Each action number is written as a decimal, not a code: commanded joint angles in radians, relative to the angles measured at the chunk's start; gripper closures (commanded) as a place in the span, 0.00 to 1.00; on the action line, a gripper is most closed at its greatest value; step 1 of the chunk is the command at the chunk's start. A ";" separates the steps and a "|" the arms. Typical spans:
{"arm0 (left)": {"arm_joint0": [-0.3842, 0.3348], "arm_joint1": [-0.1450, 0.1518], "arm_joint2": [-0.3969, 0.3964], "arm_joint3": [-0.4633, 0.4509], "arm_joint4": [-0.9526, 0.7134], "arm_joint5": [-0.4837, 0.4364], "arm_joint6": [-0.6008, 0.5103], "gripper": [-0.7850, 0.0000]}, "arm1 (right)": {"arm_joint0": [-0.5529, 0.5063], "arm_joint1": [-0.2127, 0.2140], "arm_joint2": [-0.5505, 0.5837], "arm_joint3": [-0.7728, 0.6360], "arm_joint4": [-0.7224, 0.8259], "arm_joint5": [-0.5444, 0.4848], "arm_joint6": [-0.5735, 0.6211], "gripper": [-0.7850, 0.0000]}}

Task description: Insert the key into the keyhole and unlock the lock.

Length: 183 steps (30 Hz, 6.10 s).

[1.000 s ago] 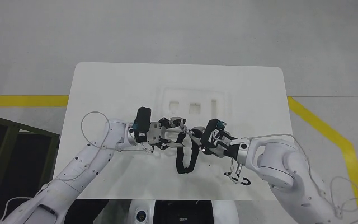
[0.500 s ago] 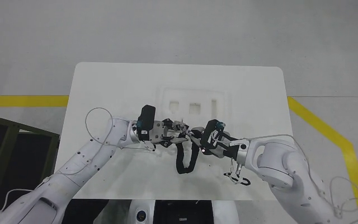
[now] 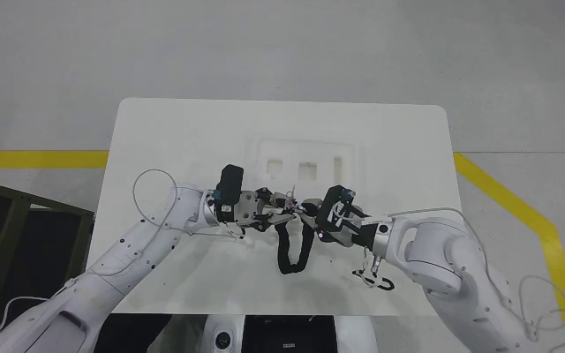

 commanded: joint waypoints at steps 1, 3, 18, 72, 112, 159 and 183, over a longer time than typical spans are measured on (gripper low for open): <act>-0.001 0.001 0.003 0.000 -0.004 0.000 0.000 1.00 | 0.001 0.000 0.000 -0.001 -0.001 0.002 0.002 1.00; -0.002 0.002 0.003 0.000 -0.007 0.000 0.000 1.00 | 0.001 0.000 0.001 0.000 -0.001 0.004 0.004 1.00; 0.015 0.009 -0.045 -0.009 0.070 0.013 0.013 1.00 | -0.025 0.009 0.062 -0.009 0.025 -0.002 0.022 0.54; 0.064 -0.033 -0.060 0.007 0.106 0.000 -0.018 1.00 | -0.024 0.019 0.115 -0.133 0.054 -0.011 -0.031 1.00; 0.046 -0.028 -0.052 0.011 0.103 0.000 -0.023 1.00 | 0.011 0.030 0.118 -0.131 -0.003 -0.060 0.044 1.00; -0.115 0.042 0.169 -0.001 0.010 0.000 -0.023 1.00 | 0.136 0.055 0.011 -0.077 -0.273 -0.472 -0.082 1.00; -0.086 0.053 0.127 -0.038 0.012 0.000 -0.062 1.00 | 0.212 0.060 -0.090 -0.086 0.293 -0.002 0.435 1.00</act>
